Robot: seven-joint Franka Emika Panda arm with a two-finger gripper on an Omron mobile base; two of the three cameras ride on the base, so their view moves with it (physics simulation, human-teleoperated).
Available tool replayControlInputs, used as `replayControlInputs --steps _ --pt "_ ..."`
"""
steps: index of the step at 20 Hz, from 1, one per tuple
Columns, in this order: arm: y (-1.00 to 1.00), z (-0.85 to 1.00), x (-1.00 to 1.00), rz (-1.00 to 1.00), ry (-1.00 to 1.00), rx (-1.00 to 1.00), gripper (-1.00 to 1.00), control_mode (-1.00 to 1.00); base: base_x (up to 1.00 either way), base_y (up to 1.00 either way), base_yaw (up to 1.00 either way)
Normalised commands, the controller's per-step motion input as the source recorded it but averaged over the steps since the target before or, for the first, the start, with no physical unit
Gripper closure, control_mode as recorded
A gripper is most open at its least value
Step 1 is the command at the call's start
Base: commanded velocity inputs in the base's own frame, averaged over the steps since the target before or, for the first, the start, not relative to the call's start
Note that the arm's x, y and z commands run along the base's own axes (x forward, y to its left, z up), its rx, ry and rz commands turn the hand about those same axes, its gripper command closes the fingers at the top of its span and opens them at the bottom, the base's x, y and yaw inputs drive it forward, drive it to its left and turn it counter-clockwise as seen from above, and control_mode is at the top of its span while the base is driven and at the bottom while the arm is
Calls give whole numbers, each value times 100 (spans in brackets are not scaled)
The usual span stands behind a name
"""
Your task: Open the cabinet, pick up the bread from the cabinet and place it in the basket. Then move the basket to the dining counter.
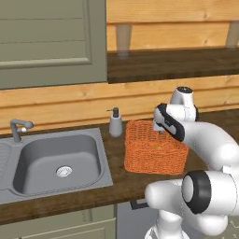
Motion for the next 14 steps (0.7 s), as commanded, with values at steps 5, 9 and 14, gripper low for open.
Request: replayControlInputs --steps 5,9,14 --pt "-68 34 -21 -9 0 2 -100 -100 0 0 0" --pt "-62 -3 -2 -12 -1 0 -100 -100 0 0 0" --pt "-35 -27 0 -6 0 0 -100 -100 0 0 0"
